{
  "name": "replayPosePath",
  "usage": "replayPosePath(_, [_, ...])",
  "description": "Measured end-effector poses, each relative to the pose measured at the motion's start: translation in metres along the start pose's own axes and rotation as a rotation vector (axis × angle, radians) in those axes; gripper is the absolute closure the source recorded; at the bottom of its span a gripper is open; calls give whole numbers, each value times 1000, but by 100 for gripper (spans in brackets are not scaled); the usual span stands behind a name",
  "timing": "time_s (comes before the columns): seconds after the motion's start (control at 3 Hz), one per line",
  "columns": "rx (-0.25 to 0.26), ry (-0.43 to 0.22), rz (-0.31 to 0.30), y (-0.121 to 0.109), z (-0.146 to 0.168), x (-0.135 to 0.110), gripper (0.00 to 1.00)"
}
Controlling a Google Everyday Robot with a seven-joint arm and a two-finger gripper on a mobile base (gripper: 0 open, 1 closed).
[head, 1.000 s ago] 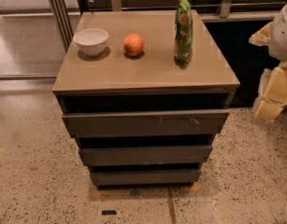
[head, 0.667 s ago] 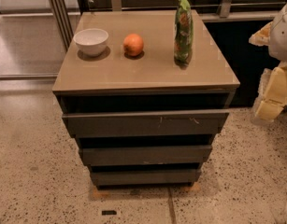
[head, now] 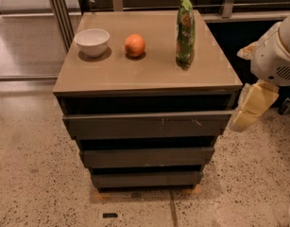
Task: Open top drawer
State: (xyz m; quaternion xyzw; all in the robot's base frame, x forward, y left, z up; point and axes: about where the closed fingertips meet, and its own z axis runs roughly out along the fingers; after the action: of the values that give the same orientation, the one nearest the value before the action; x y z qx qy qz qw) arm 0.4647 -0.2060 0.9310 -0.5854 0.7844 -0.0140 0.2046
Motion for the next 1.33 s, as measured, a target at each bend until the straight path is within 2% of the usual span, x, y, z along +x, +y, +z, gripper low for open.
replayPosePath(0.33, [-10,-70,21,-5,54,-11,0])
replayPosePath(0.67, [-51,-113,10,2,104,-25,0])
replayPosePath(1.0, [-122,-113,-11,21,157,-30,0])
replayPosePath(1.33, [-122,-113,-11,21,157,-30,0])
